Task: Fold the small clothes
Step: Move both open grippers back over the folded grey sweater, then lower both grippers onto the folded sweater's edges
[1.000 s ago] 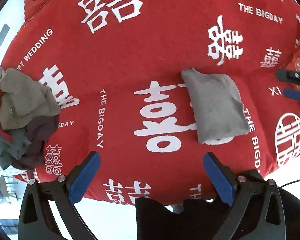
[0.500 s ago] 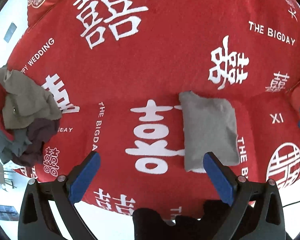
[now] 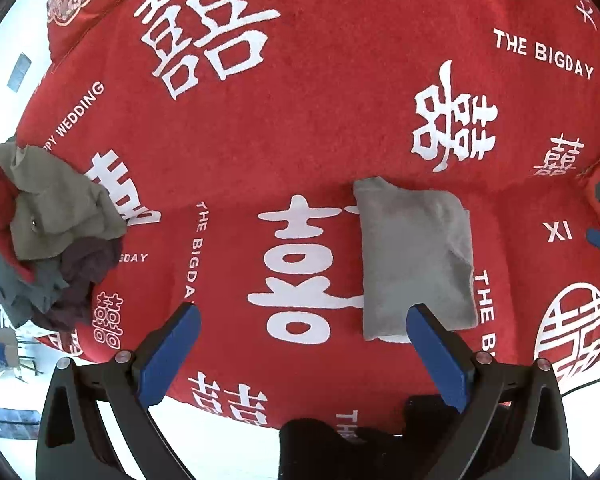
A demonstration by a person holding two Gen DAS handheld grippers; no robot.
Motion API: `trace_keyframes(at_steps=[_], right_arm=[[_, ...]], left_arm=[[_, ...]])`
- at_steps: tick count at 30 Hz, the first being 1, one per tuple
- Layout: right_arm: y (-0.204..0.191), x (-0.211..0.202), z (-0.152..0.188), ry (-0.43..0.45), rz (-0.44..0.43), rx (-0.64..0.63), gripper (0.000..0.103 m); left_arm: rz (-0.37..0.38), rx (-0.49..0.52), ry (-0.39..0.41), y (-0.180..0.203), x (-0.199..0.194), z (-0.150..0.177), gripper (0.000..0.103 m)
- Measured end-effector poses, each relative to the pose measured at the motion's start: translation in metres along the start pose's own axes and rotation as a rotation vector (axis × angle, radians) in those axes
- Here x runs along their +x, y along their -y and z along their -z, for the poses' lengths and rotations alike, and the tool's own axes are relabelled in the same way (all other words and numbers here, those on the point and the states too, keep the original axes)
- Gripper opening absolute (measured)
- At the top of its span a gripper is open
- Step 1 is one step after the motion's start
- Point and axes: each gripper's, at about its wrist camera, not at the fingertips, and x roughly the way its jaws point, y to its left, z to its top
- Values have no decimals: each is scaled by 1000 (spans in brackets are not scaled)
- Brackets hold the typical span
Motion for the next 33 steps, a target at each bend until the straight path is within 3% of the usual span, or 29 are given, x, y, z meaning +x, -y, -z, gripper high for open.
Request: trace_keyframes(at_steps=[4, 8, 11, 15, 17, 22, 26, 31, 33], right_arm=[[7, 12, 6, -31, 141, 17, 103], [30, 32, 20, -102, 136, 97, 103], [52, 48, 33, -151, 196, 109, 103], [90, 79, 51, -259, 257, 141, 103], [106, 95, 55, -305, 270, 140, 103], [136, 132, 37, -318, 199, 113, 103], [151, 174, 7, -315, 69, 106, 103], [151, 208, -26, -279, 35, 8, 103], [149, 217, -35, -276, 8, 14, 92]], left_arm=[[23, -7, -43, -5, 21, -4, 103], [70, -20, -100, 1, 59, 4, 103], [144, -14, -151, 14, 99, 19, 103], [252, 1, -278, 34, 163, 41, 103], [285, -21, -287, 40, 187, 46, 103], [407, -100, -317, 44, 238, 42, 103], [506, -155, -305, 43, 276, 31, 103], [520, -183, -287, 46, 305, 22, 103], [516, -181, -275, 49, 309, 19, 103]])
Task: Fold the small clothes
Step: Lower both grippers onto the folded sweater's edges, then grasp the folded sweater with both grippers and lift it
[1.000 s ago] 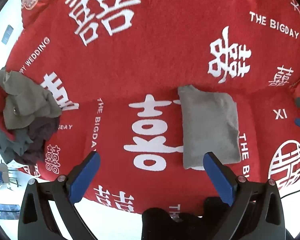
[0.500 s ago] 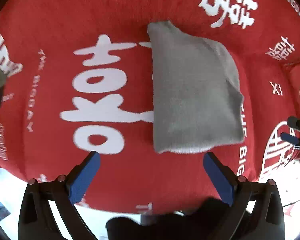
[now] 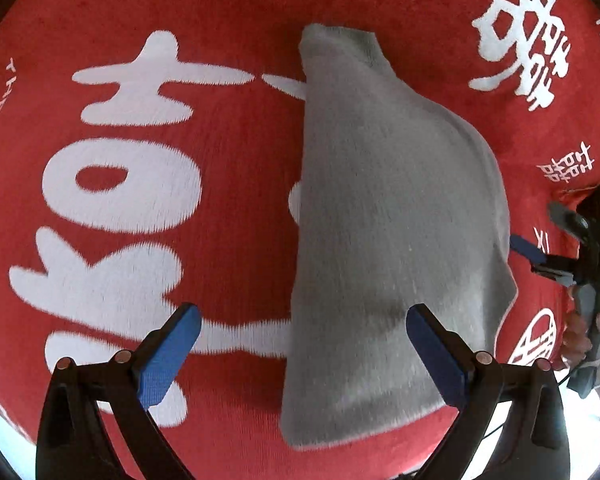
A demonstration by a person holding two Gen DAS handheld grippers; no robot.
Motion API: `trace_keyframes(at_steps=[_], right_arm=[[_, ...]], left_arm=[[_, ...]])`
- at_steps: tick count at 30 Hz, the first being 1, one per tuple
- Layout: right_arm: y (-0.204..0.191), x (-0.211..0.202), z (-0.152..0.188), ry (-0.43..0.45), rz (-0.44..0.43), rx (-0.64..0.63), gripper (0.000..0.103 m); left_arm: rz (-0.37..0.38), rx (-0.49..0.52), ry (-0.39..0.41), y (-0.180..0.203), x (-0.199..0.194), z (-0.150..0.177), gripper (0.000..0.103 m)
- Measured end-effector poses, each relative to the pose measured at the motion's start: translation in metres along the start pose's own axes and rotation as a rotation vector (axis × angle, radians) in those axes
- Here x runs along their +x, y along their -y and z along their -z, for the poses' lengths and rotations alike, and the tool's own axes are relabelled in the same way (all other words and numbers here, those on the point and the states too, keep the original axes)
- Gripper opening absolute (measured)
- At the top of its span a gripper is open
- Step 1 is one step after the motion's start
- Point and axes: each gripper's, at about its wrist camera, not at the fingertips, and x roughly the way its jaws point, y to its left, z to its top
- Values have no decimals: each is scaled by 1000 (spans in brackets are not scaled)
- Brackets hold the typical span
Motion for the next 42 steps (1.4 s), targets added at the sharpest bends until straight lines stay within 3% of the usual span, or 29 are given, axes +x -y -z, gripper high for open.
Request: trace_keyframes(at_steps=[1, 4, 5, 6, 9, 10, 12, 13, 14, 17, 18, 19, 21, 22, 26, 30, 35, 40, 41, 42], right_arm=[[1, 6, -6, -8, -4, 15, 85], [7, 24, -16, -64, 6, 80, 42], [5, 28, -18, -83, -10, 83, 15], [0, 26, -18, -75, 1, 61, 10], [-14, 7, -14, -34, 47, -49, 8], [-13, 8, -14, -38, 91, -76, 8], [1, 20, -13, -93, 277, -109, 2], [9, 24, -12, -116, 330, -107, 2], [19, 24, -10, -131, 325, -86, 2], [33, 4, -2, -82, 150, -2, 4], [35, -1, 0, -65, 121, 16, 10], [39, -6, 0, -57, 99, 29, 19], [47, -12, -1, -57, 61, 63, 81], [50, -12, -2, -62, 29, 77, 84], [61, -6, -13, -97, -131, 108, 84], [66, 7, -22, -124, -195, 100, 84], [45, 35, -36, -182, -239, -1, 84], [24, 70, -41, -215, -283, -55, 84], [22, 73, -41, -214, -271, -46, 81], [23, 73, -41, -212, -248, -30, 70]], left_arm=[[-4, 1, 2, 1, 2, -2, 103], [-11, -5, -8, 6, 6, -4, 103], [-14, -1, -6, 9, 5, -4, 103], [-19, 12, -5, 13, 4, -4, 103], [-63, 57, -33, 24, 16, -2, 103], [-65, 63, -47, 27, 21, -2, 103], [-70, 61, -66, 31, 29, 0, 103], [-67, 58, -64, 31, 29, 0, 103], [-66, 59, -62, 32, 27, 0, 103], [-39, 78, -46, 30, 18, 1, 103], [-18, 82, -40, 28, 15, 1, 103], [6, 83, -36, 24, 12, -1, 103], [47, 77, -39, 17, 10, -6, 103], [79, 70, -50, 13, 12, -9, 103], [242, 56, -99, 5, 25, -15, 103], [318, 77, -130, 14, 43, -15, 103], [321, 189, -127, 37, 50, -23, 103], [271, 181, -94, 41, 50, -32, 103], [261, 176, -83, 41, 49, -32, 102], [238, 173, -63, 42, 47, -29, 97]])
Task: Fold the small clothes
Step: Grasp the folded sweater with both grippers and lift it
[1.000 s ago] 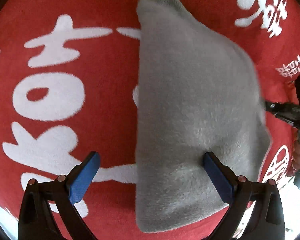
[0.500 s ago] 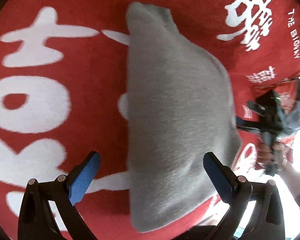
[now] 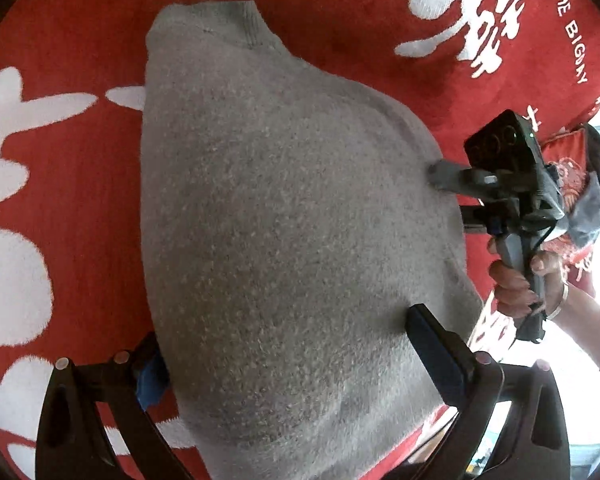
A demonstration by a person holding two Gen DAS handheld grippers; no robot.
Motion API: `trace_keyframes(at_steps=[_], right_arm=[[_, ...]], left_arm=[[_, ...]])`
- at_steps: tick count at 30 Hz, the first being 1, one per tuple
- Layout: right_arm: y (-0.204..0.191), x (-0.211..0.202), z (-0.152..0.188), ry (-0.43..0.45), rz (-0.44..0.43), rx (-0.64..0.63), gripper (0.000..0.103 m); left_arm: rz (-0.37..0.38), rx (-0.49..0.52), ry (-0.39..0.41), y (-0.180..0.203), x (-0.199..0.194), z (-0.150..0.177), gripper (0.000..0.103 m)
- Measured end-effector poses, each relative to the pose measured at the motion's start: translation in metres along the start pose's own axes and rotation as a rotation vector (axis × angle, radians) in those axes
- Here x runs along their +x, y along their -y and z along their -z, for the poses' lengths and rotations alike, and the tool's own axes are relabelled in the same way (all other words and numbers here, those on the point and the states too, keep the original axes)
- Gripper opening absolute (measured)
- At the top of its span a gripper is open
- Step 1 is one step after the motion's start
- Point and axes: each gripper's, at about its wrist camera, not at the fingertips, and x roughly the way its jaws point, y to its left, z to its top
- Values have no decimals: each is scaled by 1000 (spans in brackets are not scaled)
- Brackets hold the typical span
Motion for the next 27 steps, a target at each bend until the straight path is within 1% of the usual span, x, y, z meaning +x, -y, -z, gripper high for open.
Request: trace_keyframes(at_steps=[1, 2, 3, 4, 5, 6, 8, 11, 13, 15, 16, 18, 19, 20, 22, 24, 25, 27], right_arm=[[2, -1, 1, 1, 17, 25, 62], [6, -3, 6, 1, 19, 47, 50], [3, -3, 7, 8, 9, 60, 44], [-1, -3, 9, 20, -2, 63, 42], [-6, -6, 13, 32, -6, 55, 42], [-11, -6, 14, 37, -17, 50, 41], [-20, -12, 20, 47, -48, 45, 41], [-37, -13, 30, 55, -75, 42, 41], [-47, -15, 40, 64, -83, 48, 41], [-62, -16, 52, 77, -76, 51, 42], [-68, -16, 58, 83, -75, 53, 42], [-84, -18, 75, 100, -84, 64, 42], [-92, -17, 83, 104, -90, 70, 42], [-100, -15, 92, 107, -93, 71, 42], [-115, -10, 107, 109, -98, 74, 42], [-131, 2, 126, 105, -107, 85, 41], [-133, 4, 133, 102, -110, 86, 41], [-145, 21, 148, 94, -126, 88, 42]], left_arm=[[-17, 6, 11, 1, -1, 1, 94], [-28, 12, 26, 3, -5, 4, 87], [-31, 9, 44, 1, -13, 8, 79], [-31, 2, 54, 2, -16, 8, 74], [-30, -4, 62, 3, -20, 9, 65], [-28, -7, 72, 3, -26, 11, 58], [-19, 5, 83, 0, -37, 16, 53], [-8, 27, 92, 1, -49, 23, 53], [12, 37, 98, 5, -58, 30, 53], [37, 43, 112, 10, -69, 41, 53], [46, 44, 120, 5, -77, 47, 53], [70, 38, 137, 0, -96, 62, 53], [77, 35, 146, 7, -100, 68, 53], [82, 35, 158, 4, -111, 76, 53], [80, 38, 168, 2, -127, 89, 53], [76, 26, 171, -9, -147, 105, 53], [73, 19, 171, -8, -148, 108, 53], [51, 18, 177, -17, -163, 124, 53]])
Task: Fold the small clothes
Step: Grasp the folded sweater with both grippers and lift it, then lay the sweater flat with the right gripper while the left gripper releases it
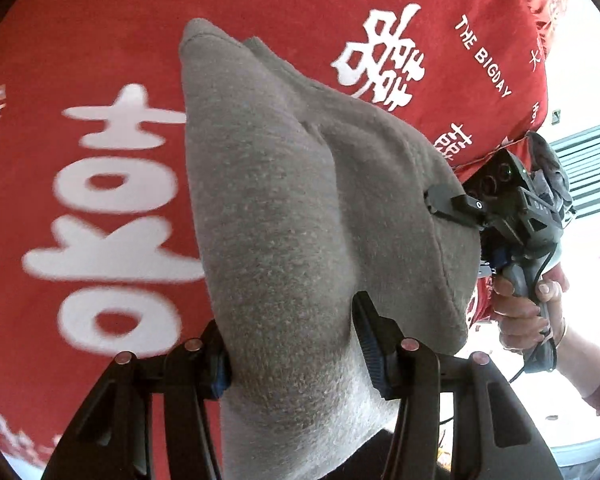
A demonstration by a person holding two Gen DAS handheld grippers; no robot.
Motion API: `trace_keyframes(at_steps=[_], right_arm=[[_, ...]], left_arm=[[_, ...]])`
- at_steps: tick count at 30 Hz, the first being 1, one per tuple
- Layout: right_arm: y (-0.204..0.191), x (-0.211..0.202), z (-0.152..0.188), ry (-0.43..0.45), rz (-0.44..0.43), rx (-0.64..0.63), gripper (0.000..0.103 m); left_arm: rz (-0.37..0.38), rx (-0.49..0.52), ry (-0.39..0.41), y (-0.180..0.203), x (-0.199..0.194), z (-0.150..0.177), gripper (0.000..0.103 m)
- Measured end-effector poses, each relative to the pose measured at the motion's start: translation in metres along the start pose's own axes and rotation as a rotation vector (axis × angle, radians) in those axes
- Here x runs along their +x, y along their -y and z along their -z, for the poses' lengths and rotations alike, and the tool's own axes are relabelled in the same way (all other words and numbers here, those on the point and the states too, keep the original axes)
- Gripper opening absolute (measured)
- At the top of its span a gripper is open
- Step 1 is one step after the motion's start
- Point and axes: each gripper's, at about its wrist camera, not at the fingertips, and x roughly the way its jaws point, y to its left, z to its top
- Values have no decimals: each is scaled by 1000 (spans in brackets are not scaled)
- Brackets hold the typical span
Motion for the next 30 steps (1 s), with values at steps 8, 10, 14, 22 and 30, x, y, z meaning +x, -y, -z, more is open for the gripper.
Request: trace_keyframes(at_steps=[8, 10, 14, 22, 30], right_arm=[[11, 71, 24, -63, 1, -2, 42], [23, 86, 18, -67, 34, 5, 42], [50, 103, 0, -74, 181, 41, 46], [20, 66, 3, -20, 572, -102, 61], [0, 64, 55, -56, 516, -96, 61]], left_arm=[[-88, -42, -3, -46, 7, 18, 53], [-155, -35, -6, -59, 23, 17, 53], [-284, -45, -11, -78, 43, 18, 56], [-550, -66, 59, -61, 7, 27, 79], [-588, -45, 114, -43, -21, 40, 103]])
